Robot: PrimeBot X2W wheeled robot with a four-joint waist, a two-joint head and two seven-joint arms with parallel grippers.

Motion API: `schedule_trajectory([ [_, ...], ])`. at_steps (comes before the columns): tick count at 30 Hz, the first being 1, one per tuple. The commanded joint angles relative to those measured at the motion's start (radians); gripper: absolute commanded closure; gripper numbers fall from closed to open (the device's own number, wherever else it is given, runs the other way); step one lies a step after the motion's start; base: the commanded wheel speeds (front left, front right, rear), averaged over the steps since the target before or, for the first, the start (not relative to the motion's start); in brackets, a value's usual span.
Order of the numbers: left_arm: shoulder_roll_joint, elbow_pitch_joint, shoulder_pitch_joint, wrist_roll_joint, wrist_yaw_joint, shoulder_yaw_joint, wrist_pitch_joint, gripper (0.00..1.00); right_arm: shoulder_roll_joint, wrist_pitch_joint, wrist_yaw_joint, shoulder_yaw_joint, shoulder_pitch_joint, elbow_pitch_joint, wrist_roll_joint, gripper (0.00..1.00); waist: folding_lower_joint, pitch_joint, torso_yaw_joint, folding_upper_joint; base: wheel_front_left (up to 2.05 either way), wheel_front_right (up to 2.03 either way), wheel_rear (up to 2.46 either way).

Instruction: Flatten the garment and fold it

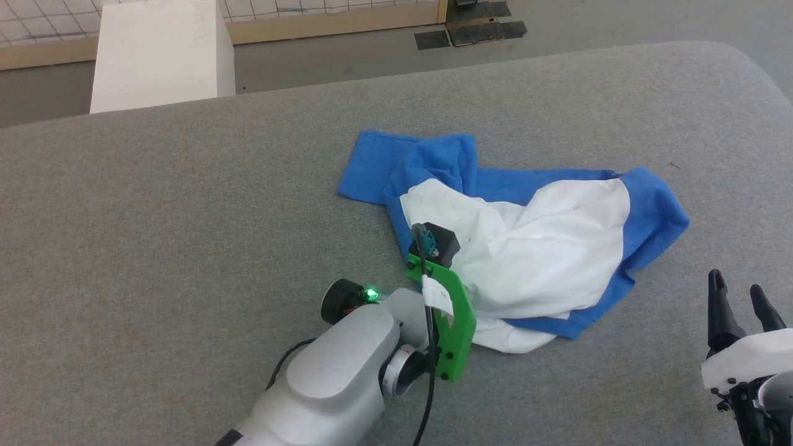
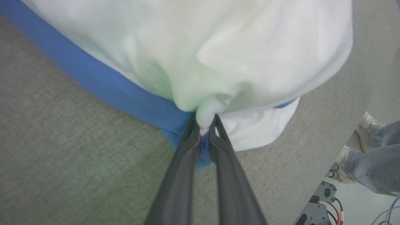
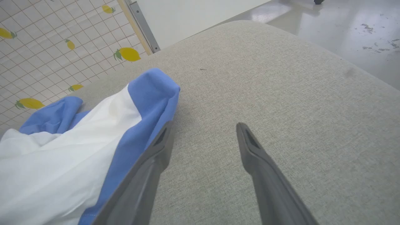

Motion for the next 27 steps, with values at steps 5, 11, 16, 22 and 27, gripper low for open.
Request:
schedule_trajectory([
  [5,0.002,-0.023,-0.027,-0.065,0.002,0.038,-0.082,1.00,0.001,-0.011,-0.002,0.005,-0.018,0.014,-0.004,0.00,-0.0001,-0.019,0.052,-0.0001,0.00,0.00,0.00],
  [11,0.068,-0.119,-0.047,-0.091,0.069,0.182,-0.209,1.00,0.001,-0.004,-0.002,-0.008,-0.003,0.010,-0.025,0.00,-0.0001,-0.057,0.140,-0.0001,0.00,0.00,0.00],
  [16,0.222,-0.246,0.012,-0.078,0.214,0.320,-0.272,1.00,0.001,0.005,-0.002,0.007,0.007,0.008,-0.026,0.00,-0.0001,-0.090,0.208,-0.0001,0.00,0.00,0.00],
  [22,0.350,-0.370,0.251,-0.140,0.378,0.454,-0.257,1.00,0.001,0.007,-0.002,0.046,0.011,0.016,-0.018,0.00,-0.0001,-0.104,0.255,-0.0001,0.00,0.00,0.00],
  [27,0.354,-0.376,0.449,-0.234,0.420,0.493,-0.211,0.82,0.001,0.006,-0.002,0.065,0.014,0.025,-0.017,0.00,-0.0001,-0.101,0.281,-0.0001,0.00,0.00,0.00],
])
